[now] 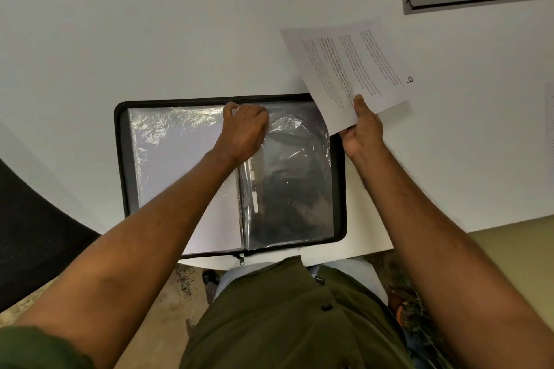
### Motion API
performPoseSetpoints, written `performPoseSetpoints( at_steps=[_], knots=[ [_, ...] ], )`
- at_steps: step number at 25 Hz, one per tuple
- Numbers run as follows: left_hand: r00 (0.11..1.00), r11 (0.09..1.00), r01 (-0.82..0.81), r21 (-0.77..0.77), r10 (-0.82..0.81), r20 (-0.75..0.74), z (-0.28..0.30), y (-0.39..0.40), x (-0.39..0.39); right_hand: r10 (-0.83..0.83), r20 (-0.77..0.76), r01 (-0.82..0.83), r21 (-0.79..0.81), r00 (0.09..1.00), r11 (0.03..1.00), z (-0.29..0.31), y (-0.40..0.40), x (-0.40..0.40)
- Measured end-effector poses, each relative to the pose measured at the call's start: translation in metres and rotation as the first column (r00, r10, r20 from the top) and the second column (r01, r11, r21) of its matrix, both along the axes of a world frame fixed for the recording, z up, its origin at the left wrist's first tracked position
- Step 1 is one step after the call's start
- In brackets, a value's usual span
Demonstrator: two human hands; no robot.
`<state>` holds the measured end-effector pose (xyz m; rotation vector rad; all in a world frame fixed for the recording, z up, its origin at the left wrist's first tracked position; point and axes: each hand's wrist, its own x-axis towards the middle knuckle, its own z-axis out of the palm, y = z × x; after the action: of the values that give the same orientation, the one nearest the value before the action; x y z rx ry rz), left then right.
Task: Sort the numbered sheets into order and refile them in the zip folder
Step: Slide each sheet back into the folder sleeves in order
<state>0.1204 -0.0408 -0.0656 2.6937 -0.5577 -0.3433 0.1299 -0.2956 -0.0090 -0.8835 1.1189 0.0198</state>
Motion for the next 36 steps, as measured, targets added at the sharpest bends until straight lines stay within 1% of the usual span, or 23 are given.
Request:
performPoseSetpoints(
  at_steps=[3,6,9,12,14,18,23,26,30,34,36],
  knots=[
    [0.998,0.998,0.056,-0.009,-0.056,-0.041,0.003,-0.005,0.007,-0.016,0.028,0.014,0.06,0.999,0.998,-0.001,0.003,0.015],
    [0.99,0.996,0.061,-0.07,-0.069,-0.119,0.008,-0.011,0.015,0.015,0.05,-0.019,0.068,0.999,0.998,-0.002,0.007,0.027],
    [0.992,0.995,-0.017,-0.098,0.004,-0.126,0.013,-0.02,0.022,0.05,0.065,-0.053,0.059,0.997,0.997,-0.007,0.008,0.037],
    [0.99,0.991,-0.124,-0.056,0.119,-0.081,0.013,-0.023,0.029,0.071,0.078,-0.077,0.07,0.994,0.995,-0.012,0.006,0.046],
    [0.987,0.987,-0.155,-0.04,0.153,-0.056,0.011,-0.021,0.032,0.119,0.089,-0.122,0.033,0.989,0.992,-0.014,0.006,0.052],
    [0.986,0.987,-0.155,-0.048,0.151,-0.07,0.011,-0.024,0.027,0.262,0.092,-0.252,-0.113,0.961,0.961,-0.016,0.011,0.064],
    [0.976,0.975,-0.206,-0.081,0.198,-0.094,0.013,-0.025,0.017,0.325,0.059,-0.309,-0.185,0.944,0.933,-0.023,0.02,0.079],
    [0.974,0.97,-0.217,-0.107,0.209,-0.083,0.015,-0.024,0.017,0.41,0.041,-0.388,-0.249,0.911,0.887,-0.028,0.028,0.082],
    [0.976,0.972,-0.21,-0.11,0.202,-0.079,0.014,-0.023,0.022,0.541,0.045,-0.502,-0.315,0.84,0.805,-0.035,0.029,0.081],
    [0.975,0.969,-0.22,-0.112,0.214,-0.059,0.011,-0.024,0.024,0.617,0.043,-0.556,-0.387,0.786,0.735,-0.037,0.02,0.082],
    [0.973,0.968,-0.232,-0.099,0.228,-0.043,0.009,-0.024,0.024,0.67,0.024,-0.607,-0.401,0.742,0.686,-0.037,0.014,0.083]
  ],
)
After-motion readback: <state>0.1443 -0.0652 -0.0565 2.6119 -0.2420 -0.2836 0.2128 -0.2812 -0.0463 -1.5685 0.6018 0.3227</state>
